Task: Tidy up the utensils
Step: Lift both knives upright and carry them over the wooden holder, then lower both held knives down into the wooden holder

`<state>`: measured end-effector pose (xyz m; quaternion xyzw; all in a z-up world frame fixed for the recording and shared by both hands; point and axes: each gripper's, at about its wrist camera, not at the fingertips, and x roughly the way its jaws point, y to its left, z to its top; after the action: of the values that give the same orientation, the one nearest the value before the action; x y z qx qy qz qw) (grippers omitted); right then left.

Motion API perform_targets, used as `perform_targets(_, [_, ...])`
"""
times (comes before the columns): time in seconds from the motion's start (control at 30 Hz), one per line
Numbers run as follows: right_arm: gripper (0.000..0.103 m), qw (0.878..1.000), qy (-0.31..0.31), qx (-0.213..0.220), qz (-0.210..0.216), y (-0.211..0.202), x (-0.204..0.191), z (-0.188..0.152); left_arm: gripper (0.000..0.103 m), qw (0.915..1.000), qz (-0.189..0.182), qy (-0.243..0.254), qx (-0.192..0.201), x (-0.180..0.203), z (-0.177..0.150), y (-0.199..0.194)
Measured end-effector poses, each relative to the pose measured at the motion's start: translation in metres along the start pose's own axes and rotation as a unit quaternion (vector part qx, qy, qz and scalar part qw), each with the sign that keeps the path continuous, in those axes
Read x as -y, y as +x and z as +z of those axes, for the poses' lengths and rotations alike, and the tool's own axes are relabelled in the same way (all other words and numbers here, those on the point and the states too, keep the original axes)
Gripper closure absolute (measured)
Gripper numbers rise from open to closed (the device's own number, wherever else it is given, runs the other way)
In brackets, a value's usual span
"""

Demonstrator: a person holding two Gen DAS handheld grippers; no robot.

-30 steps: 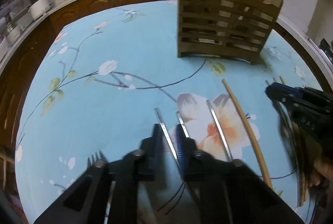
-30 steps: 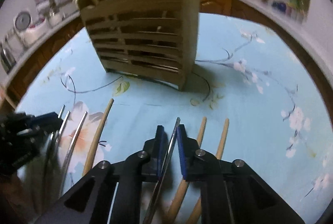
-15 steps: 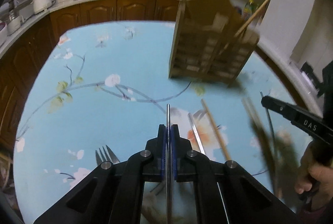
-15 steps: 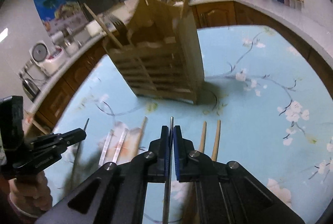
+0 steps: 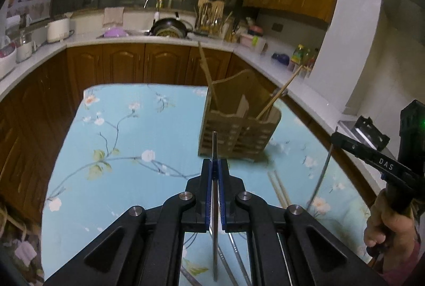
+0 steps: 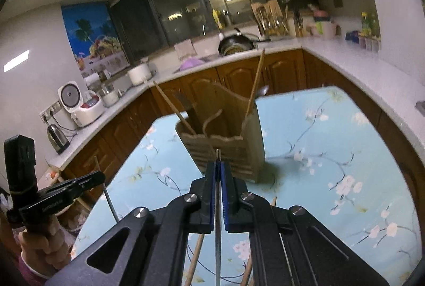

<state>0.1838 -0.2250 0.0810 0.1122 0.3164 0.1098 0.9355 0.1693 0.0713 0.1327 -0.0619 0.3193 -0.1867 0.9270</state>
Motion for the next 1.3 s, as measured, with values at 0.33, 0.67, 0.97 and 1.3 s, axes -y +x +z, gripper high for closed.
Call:
perform_targets(0.33, [0.099, 0.999, -0.004, 0.034, -0.002, -0.017, -0.001, 0.019, 0.1, 0.9997, 0.0, 0.004, 0.026, 0.004, 0.009, -0.015])
perform_targets(0.67, [0.099, 0.998, 0.0, 0.065, -0.009, -0.023, 0.002, 0.037, 0.1, 0.9988, 0.001, 0.008, 0.048, 0.004, 0.023, -0.005])
perform_targets(0.97, [0.099, 0.992, -0.003, 0.123, -0.018, -0.028, 0.004, 0.079, 0.1, 0.9944, 0.003, 0.021, 0.103, 0.005, 0.061, 0.008])
perform_targets(1.3, [0.099, 0.984, -0.005, 0.176, -0.034, -0.007, 0.006, 0.132, 0.1, 0.9833, 0.011, 0.006, 0.181, 0.007, 0.105, 0.054])
